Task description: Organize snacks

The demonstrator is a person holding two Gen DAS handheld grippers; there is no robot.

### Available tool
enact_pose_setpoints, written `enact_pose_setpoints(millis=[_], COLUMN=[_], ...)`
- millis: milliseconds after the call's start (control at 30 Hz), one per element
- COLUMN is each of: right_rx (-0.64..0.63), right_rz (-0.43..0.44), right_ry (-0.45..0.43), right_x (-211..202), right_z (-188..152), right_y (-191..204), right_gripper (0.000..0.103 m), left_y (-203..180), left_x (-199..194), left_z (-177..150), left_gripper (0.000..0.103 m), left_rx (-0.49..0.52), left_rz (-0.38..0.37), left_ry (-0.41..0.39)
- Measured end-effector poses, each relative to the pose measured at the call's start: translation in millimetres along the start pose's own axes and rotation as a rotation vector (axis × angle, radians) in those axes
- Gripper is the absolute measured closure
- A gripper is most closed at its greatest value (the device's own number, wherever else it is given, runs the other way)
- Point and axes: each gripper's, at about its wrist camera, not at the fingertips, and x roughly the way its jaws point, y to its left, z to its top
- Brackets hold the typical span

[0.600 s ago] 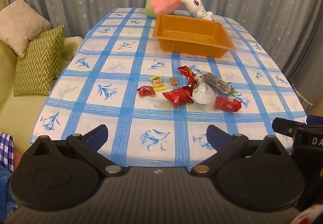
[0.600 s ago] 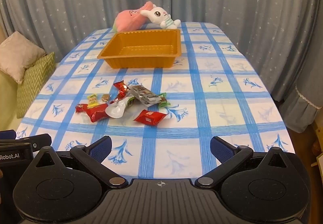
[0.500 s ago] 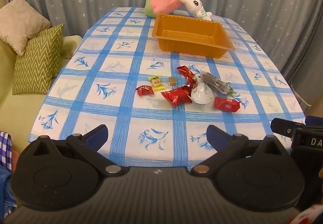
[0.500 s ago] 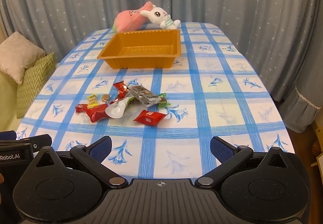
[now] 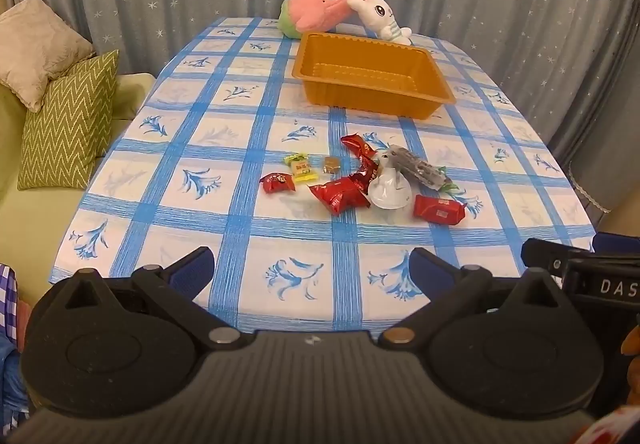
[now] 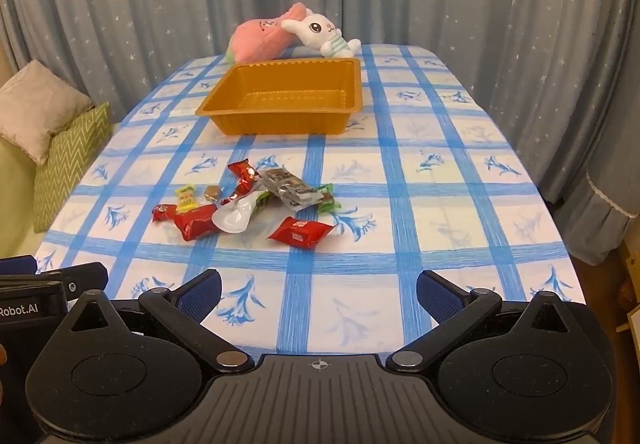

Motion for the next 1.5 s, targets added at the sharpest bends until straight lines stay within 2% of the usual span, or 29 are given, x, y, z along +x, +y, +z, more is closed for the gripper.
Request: enact_pose_setpoints(millis=[1500], right_rx=[0.002], right_rz=[0.000], right_ry=[-0.006], right_x=[-0.7], right_z=[3.3], right_y=[-1.0], right_gripper=[0.000], left_y=[-9.1], left_x=[0.7], left_z=[0.5], left_gripper=[0.000], left_rx=[0.003], left_rz=[-0.007], left_ry=[0.000])
